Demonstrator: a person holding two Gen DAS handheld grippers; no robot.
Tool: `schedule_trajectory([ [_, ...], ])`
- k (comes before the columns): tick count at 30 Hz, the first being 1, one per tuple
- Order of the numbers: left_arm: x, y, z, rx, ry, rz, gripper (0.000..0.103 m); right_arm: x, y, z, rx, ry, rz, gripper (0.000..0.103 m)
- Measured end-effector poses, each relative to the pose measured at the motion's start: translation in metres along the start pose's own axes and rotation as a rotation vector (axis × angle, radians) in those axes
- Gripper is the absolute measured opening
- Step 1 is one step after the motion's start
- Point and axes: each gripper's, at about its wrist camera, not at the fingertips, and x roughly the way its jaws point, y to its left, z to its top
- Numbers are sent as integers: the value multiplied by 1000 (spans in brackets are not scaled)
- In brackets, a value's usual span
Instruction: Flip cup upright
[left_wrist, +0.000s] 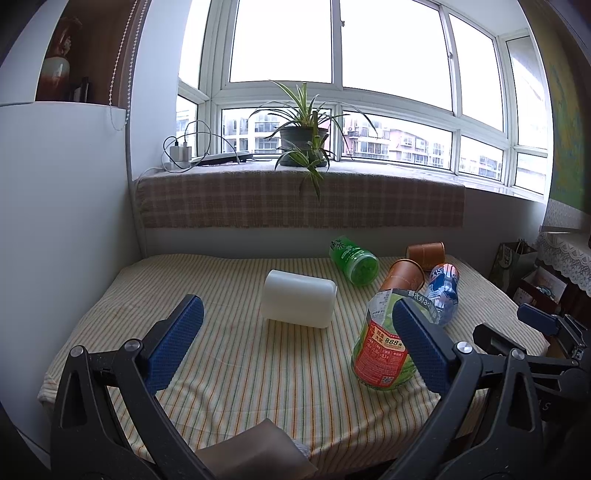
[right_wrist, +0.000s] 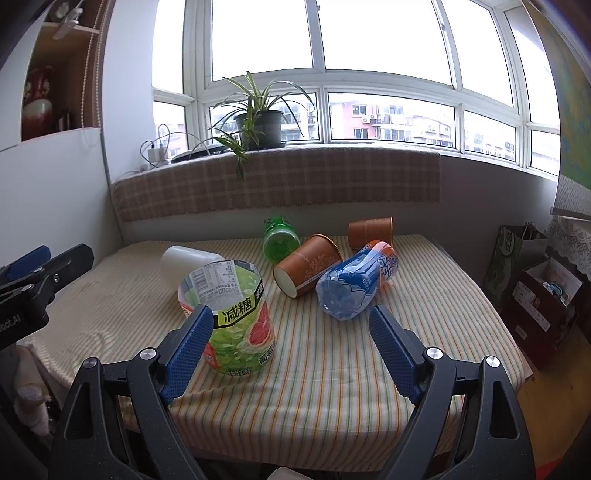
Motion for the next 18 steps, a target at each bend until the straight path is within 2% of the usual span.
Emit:
schedule_trajectory([
  [18, 13, 4, -2, -12, 39, -5, 103, 13, 3, -5, -11, 40, 8, 86],
])
